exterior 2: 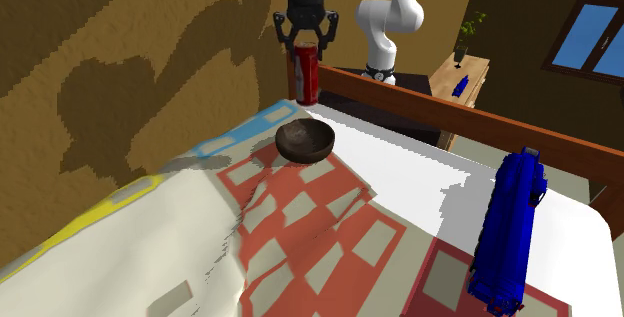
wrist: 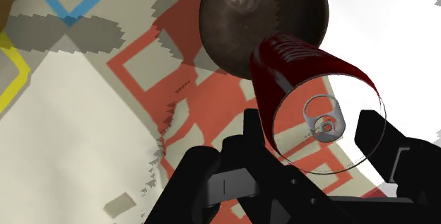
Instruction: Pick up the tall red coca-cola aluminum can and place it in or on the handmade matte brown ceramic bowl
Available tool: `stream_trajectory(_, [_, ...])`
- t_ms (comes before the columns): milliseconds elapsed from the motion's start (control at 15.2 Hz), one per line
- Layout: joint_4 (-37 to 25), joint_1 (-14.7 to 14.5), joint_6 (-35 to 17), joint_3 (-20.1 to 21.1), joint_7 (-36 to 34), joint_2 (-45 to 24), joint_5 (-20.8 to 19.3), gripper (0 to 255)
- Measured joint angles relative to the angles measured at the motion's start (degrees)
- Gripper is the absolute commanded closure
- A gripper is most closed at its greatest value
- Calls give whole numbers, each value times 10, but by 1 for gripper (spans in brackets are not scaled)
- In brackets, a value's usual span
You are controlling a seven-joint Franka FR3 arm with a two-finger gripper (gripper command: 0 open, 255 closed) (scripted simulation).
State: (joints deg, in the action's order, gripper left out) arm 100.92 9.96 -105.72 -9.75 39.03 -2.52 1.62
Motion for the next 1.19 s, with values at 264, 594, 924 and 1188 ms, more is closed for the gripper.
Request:
stream_trajectory(264, [27, 6, -21, -5, 12, 6, 0, 255])
stream_trajectory(594, [55, 5, -51, -5, 13, 4, 1, 0])
stream_trajectory(924, [146, 10, -104, -10, 34, 49, -16, 0])
stream_trajectory(1188, [268, 15, -179, -14, 55, 107, -41, 0])
